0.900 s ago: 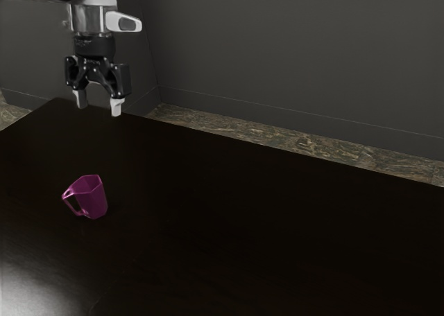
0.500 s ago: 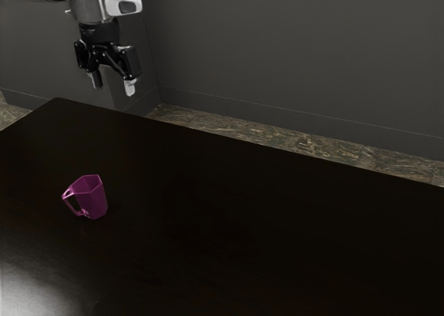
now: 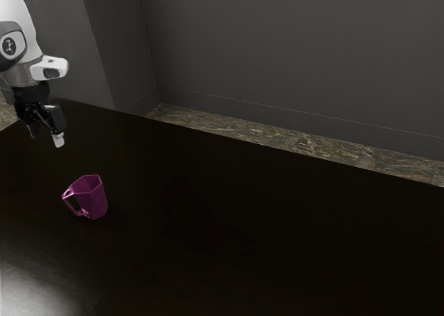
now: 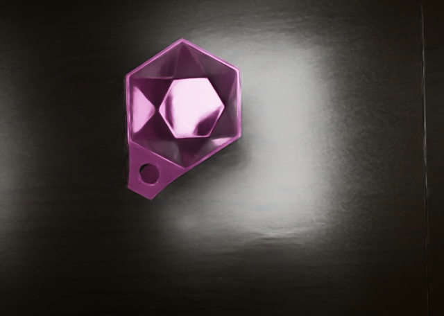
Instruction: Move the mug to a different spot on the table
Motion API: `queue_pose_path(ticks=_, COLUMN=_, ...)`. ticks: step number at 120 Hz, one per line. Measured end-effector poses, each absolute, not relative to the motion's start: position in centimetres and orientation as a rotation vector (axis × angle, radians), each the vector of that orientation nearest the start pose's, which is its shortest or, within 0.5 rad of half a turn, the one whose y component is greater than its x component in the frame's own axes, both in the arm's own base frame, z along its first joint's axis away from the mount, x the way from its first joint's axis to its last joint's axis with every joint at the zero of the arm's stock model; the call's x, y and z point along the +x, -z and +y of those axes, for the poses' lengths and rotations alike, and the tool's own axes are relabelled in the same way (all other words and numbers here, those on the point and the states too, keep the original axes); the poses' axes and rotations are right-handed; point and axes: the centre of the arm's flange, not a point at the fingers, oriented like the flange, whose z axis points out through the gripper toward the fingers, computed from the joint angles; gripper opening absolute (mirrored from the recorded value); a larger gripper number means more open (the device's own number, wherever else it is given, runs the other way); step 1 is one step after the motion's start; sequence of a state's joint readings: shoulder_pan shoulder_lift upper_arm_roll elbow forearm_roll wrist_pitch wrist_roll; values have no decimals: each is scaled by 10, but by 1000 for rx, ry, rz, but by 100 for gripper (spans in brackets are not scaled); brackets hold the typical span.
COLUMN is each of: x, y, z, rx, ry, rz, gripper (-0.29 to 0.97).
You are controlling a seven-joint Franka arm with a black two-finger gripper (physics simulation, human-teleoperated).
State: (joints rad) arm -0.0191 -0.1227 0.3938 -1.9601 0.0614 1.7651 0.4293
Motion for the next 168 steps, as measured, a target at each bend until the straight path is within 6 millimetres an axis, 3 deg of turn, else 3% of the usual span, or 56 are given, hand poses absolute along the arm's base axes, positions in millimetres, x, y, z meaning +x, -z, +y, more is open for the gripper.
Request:
queue_pose_path(ticks=27, x=479, y=-455, z=230, rx=-3177, ry=-13, rz=367, gripper=68)
queue_pose_path(ticks=42, x=463, y=-419, z=247, rx=-3195, ry=109, rz=481, gripper=68)
queue_pose_path(ticks=59, x=450, y=-401, z=267, rx=-3141, ry=277, rz=612, gripper=68)
queue_pose_path(ticks=74, x=444, y=-382, z=262, rx=-3054, ry=343, rz=803, gripper=68)
queue_pose_path(ticks=89, x=437, y=-378, z=258, rx=-2960, ry=394, rz=964, gripper=68)
queue_pose_path(ticks=112, x=410, y=-367, z=279, rx=-2980, ry=550, rz=897, gripper=68)
queue_pose_path(ticks=146, x=409, y=-335, z=279, rx=-2973, ry=546, rz=977, gripper=68)
queue_pose_path(ticks=168, x=412, y=-316, z=282, rx=-3007, ry=612, rz=891, gripper=68)
